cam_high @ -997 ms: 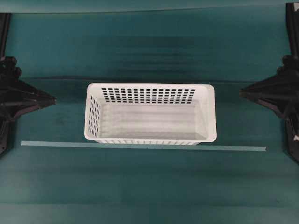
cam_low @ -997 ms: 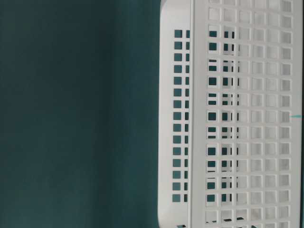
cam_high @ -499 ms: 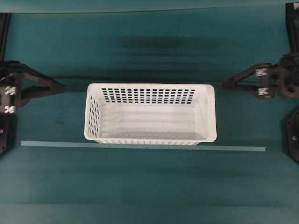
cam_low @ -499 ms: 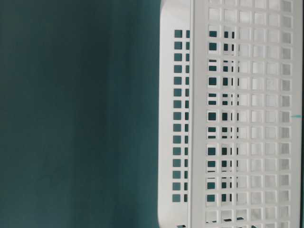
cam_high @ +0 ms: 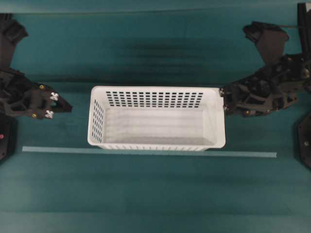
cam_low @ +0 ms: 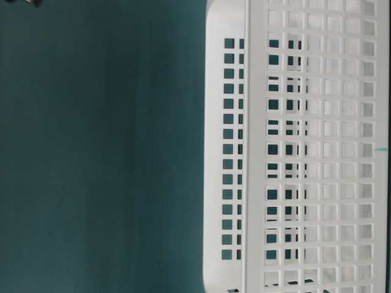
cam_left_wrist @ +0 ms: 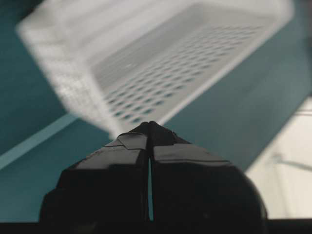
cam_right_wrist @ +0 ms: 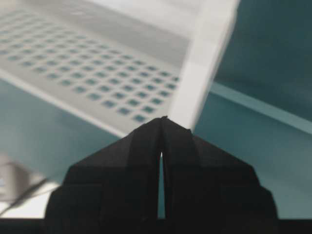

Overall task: Lift the white basket with both hands.
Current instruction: 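Move both grippers inward toward the short ends of the white basket, then lower both grippers onto the basket's end rims and close them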

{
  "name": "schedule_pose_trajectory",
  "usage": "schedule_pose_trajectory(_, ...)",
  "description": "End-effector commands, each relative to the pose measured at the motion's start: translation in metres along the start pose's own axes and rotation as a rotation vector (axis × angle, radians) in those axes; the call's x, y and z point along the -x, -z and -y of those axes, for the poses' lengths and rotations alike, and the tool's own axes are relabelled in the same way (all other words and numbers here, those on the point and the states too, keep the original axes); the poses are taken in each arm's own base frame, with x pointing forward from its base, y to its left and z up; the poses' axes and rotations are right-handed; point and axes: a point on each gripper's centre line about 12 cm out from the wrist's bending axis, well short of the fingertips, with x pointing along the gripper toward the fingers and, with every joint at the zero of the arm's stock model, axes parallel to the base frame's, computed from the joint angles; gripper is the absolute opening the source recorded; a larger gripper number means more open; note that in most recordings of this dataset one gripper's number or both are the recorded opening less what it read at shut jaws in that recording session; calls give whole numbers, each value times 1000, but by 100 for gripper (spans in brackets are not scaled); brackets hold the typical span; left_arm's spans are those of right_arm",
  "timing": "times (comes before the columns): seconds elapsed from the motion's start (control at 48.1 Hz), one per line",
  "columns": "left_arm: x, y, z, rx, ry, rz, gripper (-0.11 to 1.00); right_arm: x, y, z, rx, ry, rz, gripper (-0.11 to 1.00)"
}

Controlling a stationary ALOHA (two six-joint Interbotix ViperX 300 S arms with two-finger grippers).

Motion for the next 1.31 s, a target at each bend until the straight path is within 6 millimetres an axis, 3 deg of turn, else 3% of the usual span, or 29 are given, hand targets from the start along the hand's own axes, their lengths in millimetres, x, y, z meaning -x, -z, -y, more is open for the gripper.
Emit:
schedule_pose_trajectory(0.0,-9,-3,4,3,-78,-31,-3,-7,-2,-4,19,97,-26,0)
schedule_pose_trajectory(0.166,-26,-5,10,3,-203,-87,-3,-11,-2,-4,21,206,-77,0)
schedule_pose_trajectory(0.416,-36,-8,18,-5,-268,-119,-3,-17,-4,0,19,236,-83,0)
schedule_pose_trajectory(0.603,-37,-8,18,-8,-254,-111,-2,-18,-7,-3,27,201,-54,1)
schedule_pose_trajectory(0.769,-37,-8,19,-10,-246,-108,4,-24,-13,-12,23,97,3,8)
schedule_pose_trajectory(0.935,-39,-9,19,-9,-223,-98,28,-31,-11,-11,-3,66,7,37)
schedule_pose_trajectory(1.164,-47,-7,15,1,-215,-93,90,-35,-9,-4,-45,87,0,84)
schedule_pose_trajectory(1.226,-50,-7,13,3,-217,-90,97,-36,-9,-3,-46,93,-2,89)
schedule_pose_trajectory(1.288,-53,-9,11,10,-217,-87,96,-39,-9,-2,-48,104,-7,91)
